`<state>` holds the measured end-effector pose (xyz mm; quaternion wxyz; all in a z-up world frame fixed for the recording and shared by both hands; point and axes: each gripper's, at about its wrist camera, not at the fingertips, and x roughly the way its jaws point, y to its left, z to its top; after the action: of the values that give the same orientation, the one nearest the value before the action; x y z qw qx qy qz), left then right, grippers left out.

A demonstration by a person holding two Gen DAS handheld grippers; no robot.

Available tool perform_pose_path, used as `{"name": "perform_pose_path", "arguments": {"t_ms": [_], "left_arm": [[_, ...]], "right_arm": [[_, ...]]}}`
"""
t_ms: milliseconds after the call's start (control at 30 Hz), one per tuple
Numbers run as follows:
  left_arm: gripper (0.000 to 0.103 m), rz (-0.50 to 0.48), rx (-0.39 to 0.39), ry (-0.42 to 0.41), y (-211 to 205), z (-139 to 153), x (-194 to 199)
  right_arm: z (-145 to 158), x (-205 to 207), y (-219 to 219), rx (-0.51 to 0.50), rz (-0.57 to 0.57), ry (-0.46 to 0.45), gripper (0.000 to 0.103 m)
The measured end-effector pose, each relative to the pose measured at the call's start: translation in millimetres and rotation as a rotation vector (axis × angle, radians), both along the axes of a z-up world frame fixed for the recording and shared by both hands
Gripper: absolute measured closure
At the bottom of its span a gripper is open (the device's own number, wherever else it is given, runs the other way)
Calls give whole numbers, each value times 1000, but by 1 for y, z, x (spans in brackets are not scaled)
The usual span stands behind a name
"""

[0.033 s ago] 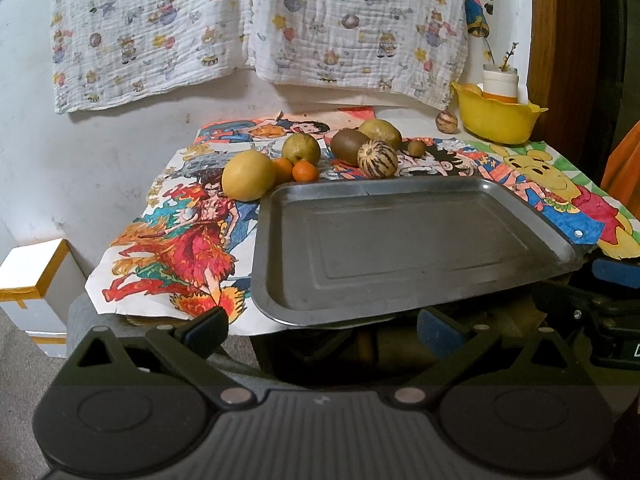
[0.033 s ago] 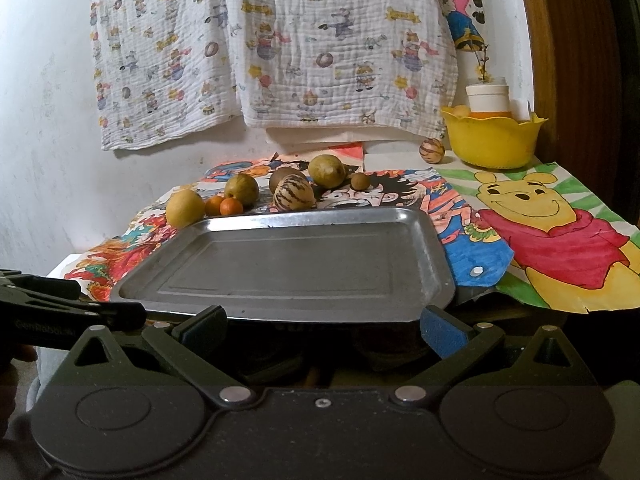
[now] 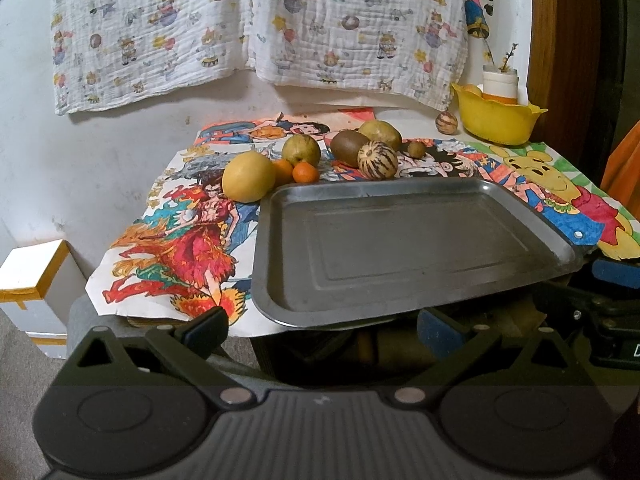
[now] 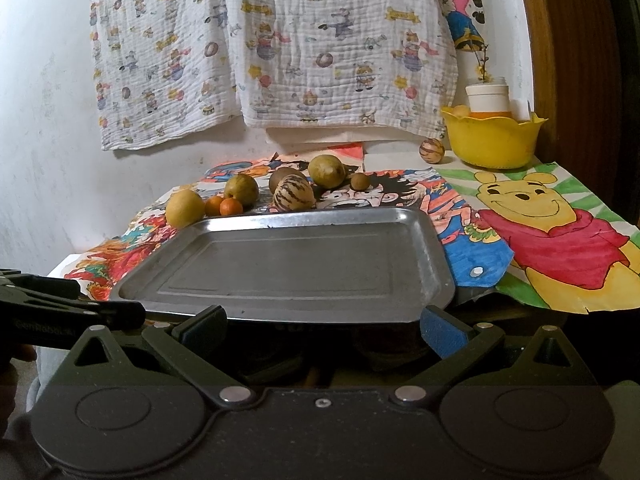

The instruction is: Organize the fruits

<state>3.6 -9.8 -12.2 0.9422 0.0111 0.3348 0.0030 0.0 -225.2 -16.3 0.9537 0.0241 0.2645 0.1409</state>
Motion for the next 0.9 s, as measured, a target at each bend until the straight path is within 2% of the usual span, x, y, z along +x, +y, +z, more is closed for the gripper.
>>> {"name": "perform_pose_path", "arguments": {"t_ms": [300, 700, 900], "left_arm": [[0, -18, 32, -36, 3, 11, 4], [0, -10, -28, -63, 24, 24, 25], [0, 20, -37, -41, 49, 30, 55]], "right_arm": [[0, 6, -3, -7, -2, 1, 0], [10, 36, 8, -45, 9, -14, 0], [21, 66, 20, -82, 41, 2, 0]]}}
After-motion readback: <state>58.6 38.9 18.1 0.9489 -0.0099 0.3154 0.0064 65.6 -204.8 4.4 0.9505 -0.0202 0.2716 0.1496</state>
